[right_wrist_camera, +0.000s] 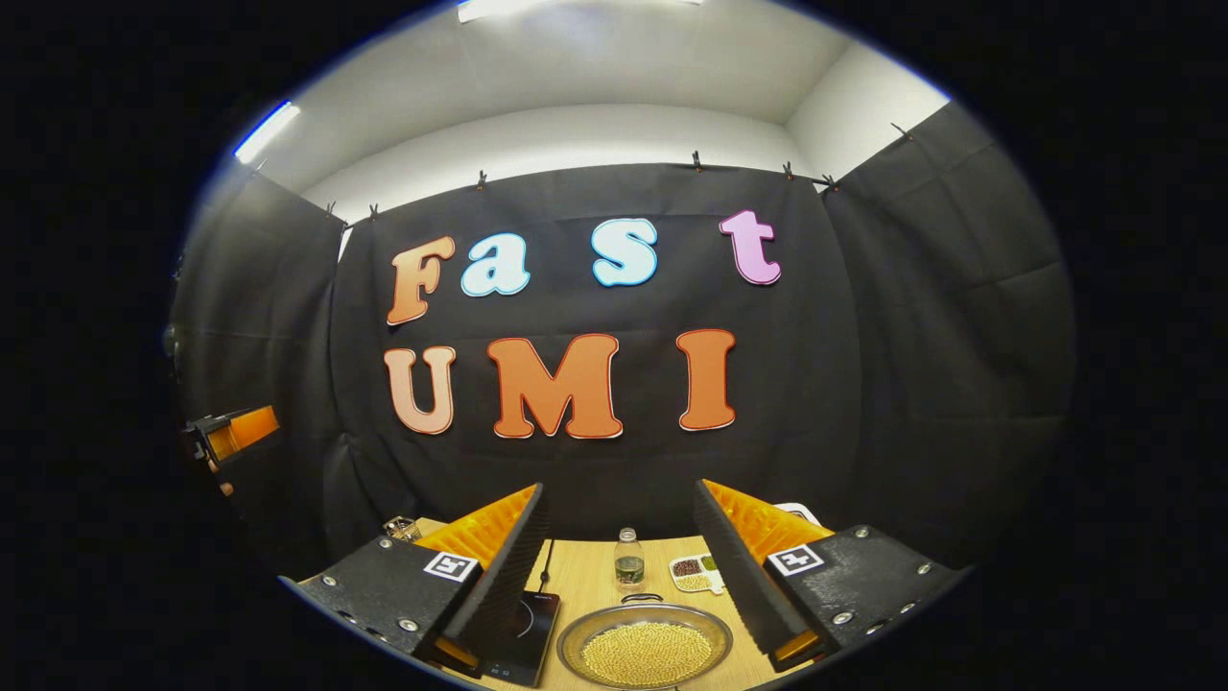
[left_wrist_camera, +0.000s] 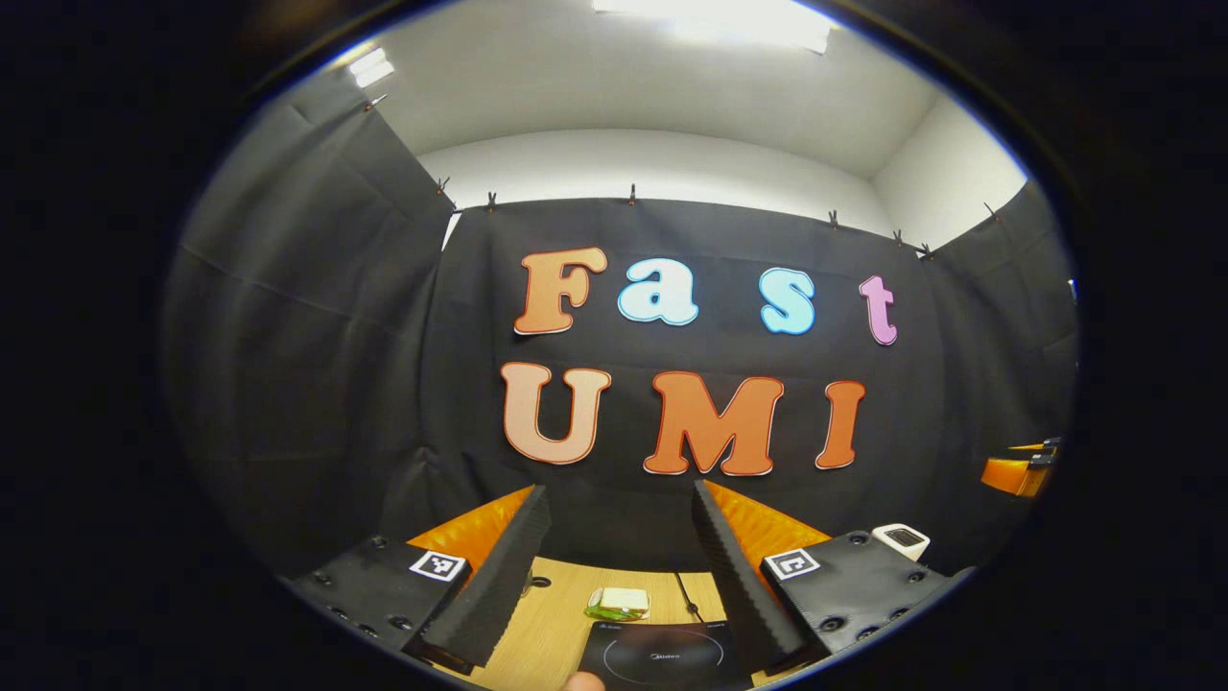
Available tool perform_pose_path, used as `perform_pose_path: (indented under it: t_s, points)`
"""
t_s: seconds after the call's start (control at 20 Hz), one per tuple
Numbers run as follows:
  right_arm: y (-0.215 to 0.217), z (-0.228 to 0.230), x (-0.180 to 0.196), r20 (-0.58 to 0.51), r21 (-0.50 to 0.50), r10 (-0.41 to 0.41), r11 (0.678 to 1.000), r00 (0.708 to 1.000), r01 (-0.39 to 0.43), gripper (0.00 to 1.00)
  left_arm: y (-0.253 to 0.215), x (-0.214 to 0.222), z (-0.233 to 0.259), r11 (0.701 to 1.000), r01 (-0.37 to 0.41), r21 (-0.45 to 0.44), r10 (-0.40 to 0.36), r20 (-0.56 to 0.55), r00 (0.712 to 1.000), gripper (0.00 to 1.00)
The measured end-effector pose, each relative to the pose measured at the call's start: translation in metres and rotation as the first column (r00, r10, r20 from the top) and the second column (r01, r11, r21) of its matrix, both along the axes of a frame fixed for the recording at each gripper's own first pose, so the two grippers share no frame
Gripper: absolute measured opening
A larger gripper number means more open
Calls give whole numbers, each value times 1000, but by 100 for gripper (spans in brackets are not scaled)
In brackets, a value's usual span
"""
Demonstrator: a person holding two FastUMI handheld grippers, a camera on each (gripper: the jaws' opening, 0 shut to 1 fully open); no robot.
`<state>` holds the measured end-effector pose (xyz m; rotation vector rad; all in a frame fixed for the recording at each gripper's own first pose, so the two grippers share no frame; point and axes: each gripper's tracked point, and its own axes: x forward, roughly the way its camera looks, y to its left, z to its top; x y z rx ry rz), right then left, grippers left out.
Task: First push the handle of the pot to place it horizontally, then grasp the pot with both hands and set it on the induction cooktop.
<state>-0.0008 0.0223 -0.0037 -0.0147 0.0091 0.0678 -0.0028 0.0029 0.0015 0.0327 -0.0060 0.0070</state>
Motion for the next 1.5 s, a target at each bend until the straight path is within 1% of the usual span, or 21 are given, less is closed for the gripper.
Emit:
perform_pose_path:
  t_s: [0.05, 0.1, 0.2, 0.4, 0.45, 0.5, 0.55, 0.6, 0.7, 0.9, 1.1, 1.3, 1.5]
  points:
    - [0, 1, -2, 5, 2, 3, 1000, 1000, -3, 89, 0, -1, 0, 1000, 0, -1, 0, 1, 1000, 98]
    - [0, 2, -3, 11, 1, 6, 1000, 1000, -6, 81, 0, -2, 1, 1000, 1, -1, -1, 2, 1000, 98]
    - [1, 2, -4, 19, -7, 13, 1000, 1000, -13, 69, -1, -2, 2, 1000, 3, 0, -3, 5, 1000, 98]
    - [3, -7, -5, 5, -47, 23, 999, 1000, -23, 35, -5, -5, 3, 1000, 15, -3, -15, 6, 1000, 98]
    - [3, -9, -6, 1, -54, 16, 998, 1000, -16, 16, -7, -6, 3, 1000, 20, -2, -20, 6, 1000, 98]
    - [3, -12, -5, -2, -59, 11, 998, 1000, -11, 12, -9, -6, 2, 1000, 24, -2, -24, 5, 1000, 98]
    - [2, -12, -6, -2, -57, 8, 998, 1000, -8, 3, -10, -6, 2, 1000, 28, -1, -28, 3, 1000, 98]
    - [2, -17, -5, -7, -62, 4, 998, 1000, -5, 0, -10, -7, 2, 1000, 30, 0, -30, 2, 1000, 98]
    - [1, -29, -9, -25, -79, -1, 997, 1000, -1, 0, -9, -7, 2, 1000, 29, 3, -29, 1, 1000, 97]
    - [8, -54, -17, -75, -96, 23, 995, 997, -30, 0, -9, -9, 5, 1000, 27, 6, -27, 6, 1000, 98]
    - [15, -74, -20, -86, -111, 31, 993, 996, -40, 0, -9, -12, 5, 999, 30, 10, -30, 8, 1000, 97]
    - [21, -109, -27, -141, -111, 51, 992, 989, -67, 0, -11, -12, 4, 999, 33, 16, -33, 6, 999, 96]
    - [23, -148, -33, -210, -101, 64, 991, 976, -87, 0, -11, -12, -2, 999, 33, 15, -33, -13, 999, 96]
